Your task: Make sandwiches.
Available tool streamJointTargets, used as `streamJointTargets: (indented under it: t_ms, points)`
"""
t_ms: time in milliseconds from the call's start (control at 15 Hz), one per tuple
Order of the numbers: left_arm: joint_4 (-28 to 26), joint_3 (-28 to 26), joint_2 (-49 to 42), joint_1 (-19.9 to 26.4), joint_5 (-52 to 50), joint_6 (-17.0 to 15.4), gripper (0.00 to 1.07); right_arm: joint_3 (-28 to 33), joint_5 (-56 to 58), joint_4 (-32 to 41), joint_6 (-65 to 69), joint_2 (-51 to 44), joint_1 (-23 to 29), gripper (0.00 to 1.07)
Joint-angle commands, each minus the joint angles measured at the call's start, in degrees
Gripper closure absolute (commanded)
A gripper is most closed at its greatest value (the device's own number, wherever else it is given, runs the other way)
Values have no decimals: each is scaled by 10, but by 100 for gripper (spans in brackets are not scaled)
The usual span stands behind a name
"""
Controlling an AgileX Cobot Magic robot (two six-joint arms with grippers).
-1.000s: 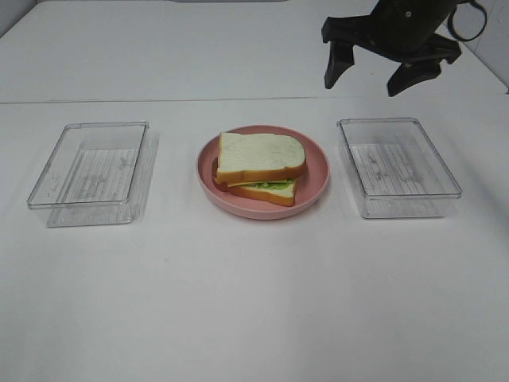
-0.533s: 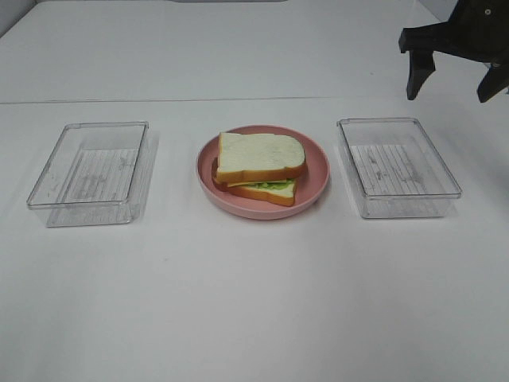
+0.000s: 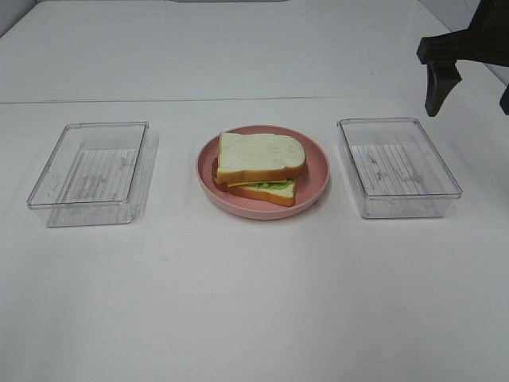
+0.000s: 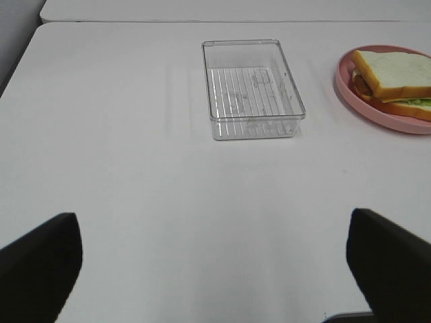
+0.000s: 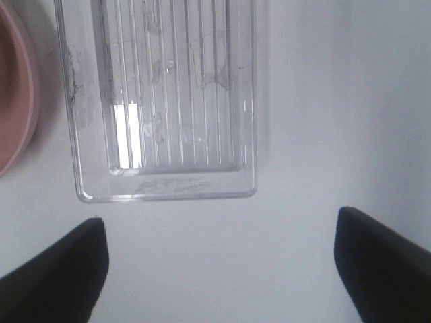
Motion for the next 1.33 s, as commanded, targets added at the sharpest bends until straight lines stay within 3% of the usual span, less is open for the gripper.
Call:
streamJointTargets:
  t_ms: [67,267,667,1067,1333]
  points:
    - [-6,1,-11,1,-6,-2,4,59,-7,9,-2,-54,-1,20]
    - [-6,1,-11,1,-6,-2,4,210,-23,12,10,-219,-1,20]
    - [-6,1,-11,1,-6,-2,4,405,-23,15,11,-559,-1,20]
    - [-7,1,-11,1,-6,-2,4,543,-16,15,1,-834,-1,20]
    - [-7,1,-11,1,-6,-2,4,607,-15,14,-18,-964,-1,20]
